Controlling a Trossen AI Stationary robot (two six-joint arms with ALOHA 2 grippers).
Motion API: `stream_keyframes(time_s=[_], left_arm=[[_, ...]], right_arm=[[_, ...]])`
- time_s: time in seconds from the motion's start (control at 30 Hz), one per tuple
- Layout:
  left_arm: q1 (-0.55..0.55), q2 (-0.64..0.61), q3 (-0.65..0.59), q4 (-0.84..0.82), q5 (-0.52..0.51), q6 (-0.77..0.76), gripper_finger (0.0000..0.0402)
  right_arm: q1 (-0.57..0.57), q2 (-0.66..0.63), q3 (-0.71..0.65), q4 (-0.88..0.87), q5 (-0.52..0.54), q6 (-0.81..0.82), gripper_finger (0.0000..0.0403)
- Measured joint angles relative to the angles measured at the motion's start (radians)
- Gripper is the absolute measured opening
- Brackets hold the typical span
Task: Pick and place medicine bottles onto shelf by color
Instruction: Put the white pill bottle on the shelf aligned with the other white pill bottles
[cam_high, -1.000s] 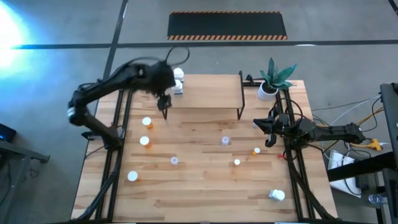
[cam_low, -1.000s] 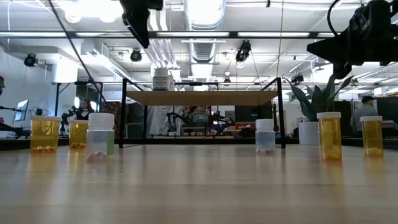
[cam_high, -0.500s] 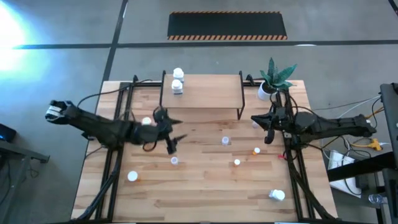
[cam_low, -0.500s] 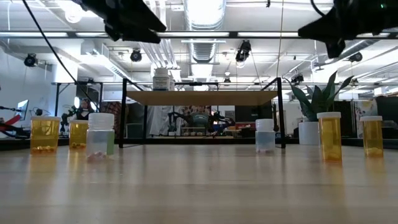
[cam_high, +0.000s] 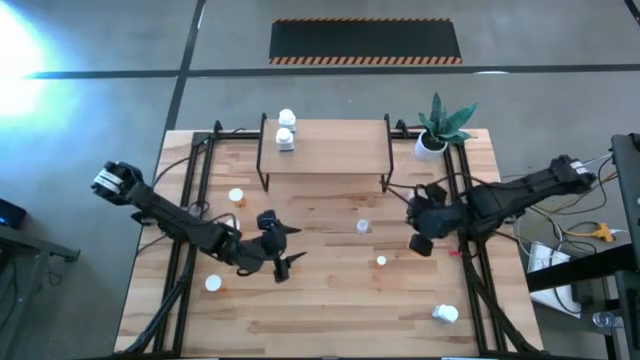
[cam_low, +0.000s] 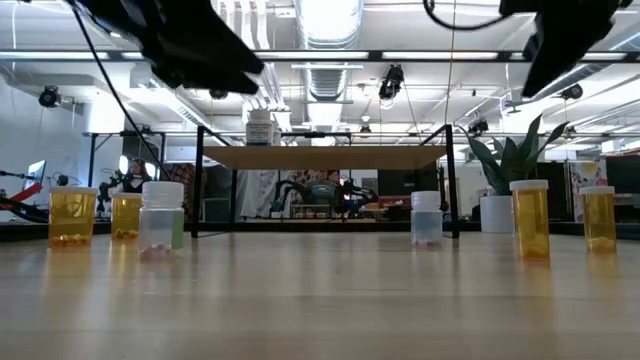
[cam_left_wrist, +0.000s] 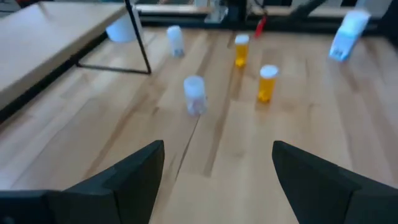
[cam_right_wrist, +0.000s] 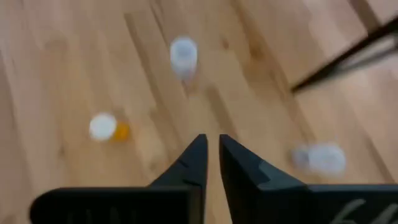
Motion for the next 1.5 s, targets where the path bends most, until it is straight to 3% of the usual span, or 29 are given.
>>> stream_keyframes(time_s=[0.07, 0.23, 0.37, 0.5, 0.77, 1.07, 1.23, 1.5], left_arm=[[0.002, 0.020, 0.002, 0.000, 0.000, 0.001, 0.0281], [0.001, 0.028, -0.003, -0.001, 0.001, 0.073, 0.0281], [0.001, 0.026, -0.004, -0.001, 0.001, 0.128, 0.0281], [0.001, 0.026, -0.008, 0.000, 0.001, 0.139, 0.0281], [0.000, 0.026, -0.037, 0.002, 0.005, 0.138, 0.0281], [-0.003, 0.026, -0.037, 0.005, 0.006, 0.132, 0.0281], [-0.007, 0.026, -0.037, 0.004, 0.013, 0.131, 0.0281], [-0.010, 0.026, -0.037, 0.004, 0.025, 0.128, 0.0281]], right_arm=[[0.042, 0.074, 0.075, -0.142, -0.048, 0.065, 0.0065], [0.150, 0.235, 0.219, -0.291, -0.218, 0.207, 0.0141], [0.271, 0.359, 0.266, -0.276, -0.405, 0.332, 0.0197], [0.398, 0.476, 0.292, -0.277, -0.499, 0.432, 0.0239], [0.556, 0.648, 0.291, -0.206, -0.695, 0.560, 0.0277], [0.561, 0.625, 0.255, -0.115, -0.644, 0.650, 0.0262], [0.561, 0.587, 0.230, -0.129, -0.526, 0.660, 0.0242], [0.561, 0.583, 0.210, -0.151, -0.529, 0.149, 0.0221]])
